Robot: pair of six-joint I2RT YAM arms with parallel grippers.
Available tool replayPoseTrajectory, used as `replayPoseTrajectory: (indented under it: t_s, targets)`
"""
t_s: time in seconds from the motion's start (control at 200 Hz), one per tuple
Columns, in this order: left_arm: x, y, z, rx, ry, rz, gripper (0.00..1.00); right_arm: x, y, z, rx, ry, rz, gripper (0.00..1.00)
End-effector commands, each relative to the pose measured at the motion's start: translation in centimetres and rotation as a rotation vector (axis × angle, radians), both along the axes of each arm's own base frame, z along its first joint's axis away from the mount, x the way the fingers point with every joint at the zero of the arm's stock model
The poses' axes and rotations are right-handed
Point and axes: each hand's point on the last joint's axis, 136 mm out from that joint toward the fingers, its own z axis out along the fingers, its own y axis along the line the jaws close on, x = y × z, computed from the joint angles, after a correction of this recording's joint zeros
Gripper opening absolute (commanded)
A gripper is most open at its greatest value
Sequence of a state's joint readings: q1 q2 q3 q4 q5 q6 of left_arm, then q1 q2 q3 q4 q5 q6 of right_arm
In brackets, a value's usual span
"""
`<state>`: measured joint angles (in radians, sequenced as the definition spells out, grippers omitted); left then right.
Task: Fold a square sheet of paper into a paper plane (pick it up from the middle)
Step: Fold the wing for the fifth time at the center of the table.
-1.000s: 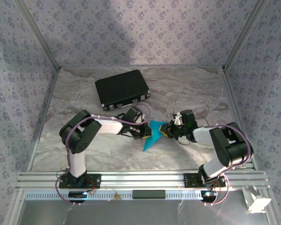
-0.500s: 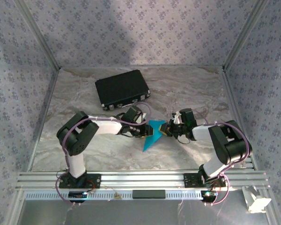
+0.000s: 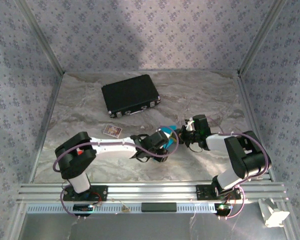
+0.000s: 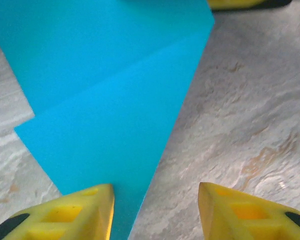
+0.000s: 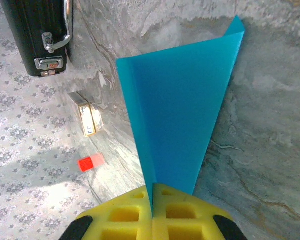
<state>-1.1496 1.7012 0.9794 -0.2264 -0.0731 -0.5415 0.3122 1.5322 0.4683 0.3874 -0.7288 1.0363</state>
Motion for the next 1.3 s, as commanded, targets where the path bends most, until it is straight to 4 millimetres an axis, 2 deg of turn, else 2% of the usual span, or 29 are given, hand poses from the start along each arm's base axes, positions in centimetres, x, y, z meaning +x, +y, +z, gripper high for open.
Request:
replayPoseTrajectory:
  t_s: [0.0, 0.215, 0.355, 0.53, 0.775, 0.974, 1.294]
  targets:
    - [1.8, 1.0, 0.7, 0.123, -0.129, 0.03, 0.48, 0.0, -0.2, 0.4, 0.006, 0.0, -0.022, 0.02]
    - [2.1, 0.7, 0.2, 0.228, -0.189, 0.015, 0.44, 0.0, -0.3, 0.3, 0.0, 0.002, -0.023, 0.02]
    - [2.1, 0.7, -0.2, 0.26, -0.194, 0.016, 0.36, 0.0, -0.3, 0.3, 0.0, 0.005, -0.024, 0.02]
    - [1.9, 0.4, -0.4, 0.268, -0.191, 0.007, 0.35, 0.0, -0.3, 0.3, -0.001, 0.006, -0.026, 0.02]
    - [2.0, 0.5, -0.6, 0.281, -0.198, 0.013, 0.28, 0.0, -0.3, 0.4, -0.001, 0.003, -0.023, 0.02]
    - [2.2, 0.8, -0.5, 0.3, -0.221, 0.017, 0.27, 0.1, -0.3, 0.5, 0.0, -0.005, -0.023, 0.02]
    - [2.0, 0.7, -0.6, 0.325, -0.249, -0.004, 0.32, 0.3, -0.2, 1.0, 0.009, -0.011, -0.026, 0.0]
